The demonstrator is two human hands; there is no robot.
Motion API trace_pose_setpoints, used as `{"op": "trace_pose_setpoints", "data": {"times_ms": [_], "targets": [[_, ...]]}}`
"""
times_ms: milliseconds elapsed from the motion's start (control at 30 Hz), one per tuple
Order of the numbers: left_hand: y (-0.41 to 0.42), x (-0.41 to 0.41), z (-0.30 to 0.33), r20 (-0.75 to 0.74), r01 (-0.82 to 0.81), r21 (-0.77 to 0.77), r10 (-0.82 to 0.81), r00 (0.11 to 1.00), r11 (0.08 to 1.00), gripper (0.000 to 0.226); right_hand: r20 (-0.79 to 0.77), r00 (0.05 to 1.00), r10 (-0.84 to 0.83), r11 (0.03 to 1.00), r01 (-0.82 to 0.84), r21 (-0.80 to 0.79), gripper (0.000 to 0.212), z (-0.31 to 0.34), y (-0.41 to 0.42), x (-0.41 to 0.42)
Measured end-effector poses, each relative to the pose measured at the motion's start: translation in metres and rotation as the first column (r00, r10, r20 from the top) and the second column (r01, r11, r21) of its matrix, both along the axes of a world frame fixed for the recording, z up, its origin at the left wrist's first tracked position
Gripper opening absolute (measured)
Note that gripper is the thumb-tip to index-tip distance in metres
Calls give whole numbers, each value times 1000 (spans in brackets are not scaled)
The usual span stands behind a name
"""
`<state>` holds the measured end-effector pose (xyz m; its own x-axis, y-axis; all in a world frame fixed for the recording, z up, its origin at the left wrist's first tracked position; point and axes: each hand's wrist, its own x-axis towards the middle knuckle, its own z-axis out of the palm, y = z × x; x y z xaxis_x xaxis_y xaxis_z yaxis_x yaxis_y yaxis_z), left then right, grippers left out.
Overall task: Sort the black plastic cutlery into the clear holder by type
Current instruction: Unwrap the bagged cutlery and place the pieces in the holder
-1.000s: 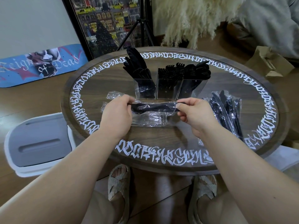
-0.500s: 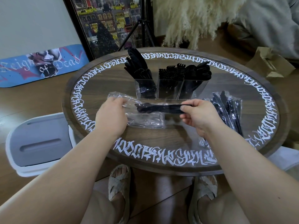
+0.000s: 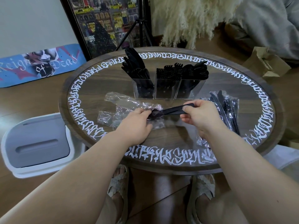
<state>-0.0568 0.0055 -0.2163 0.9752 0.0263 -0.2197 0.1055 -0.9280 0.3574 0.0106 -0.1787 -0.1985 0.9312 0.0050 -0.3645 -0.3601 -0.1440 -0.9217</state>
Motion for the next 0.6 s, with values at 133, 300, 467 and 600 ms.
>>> {"op": "trace_pose_setpoints", "data": {"times_ms": [133,300,467,600], "targets": [[-3,4,-4,-43,-15,75,18,999,997,59,69,994,-85,996,86,-3,19,8,-21,4],[-10,8,-7,-43,-48,159,56,998,986,53,155,965,-210,972,188,144,17,22,-38,-1],[-17,13,-11,-17,-53,242,59,998,969,52,123,963,-239,933,192,305,15,29,-38,-6],[-20,14,-11,7,-73,225,73,997,972,51,55,978,-203,915,169,367,16,33,-38,-7]]}}
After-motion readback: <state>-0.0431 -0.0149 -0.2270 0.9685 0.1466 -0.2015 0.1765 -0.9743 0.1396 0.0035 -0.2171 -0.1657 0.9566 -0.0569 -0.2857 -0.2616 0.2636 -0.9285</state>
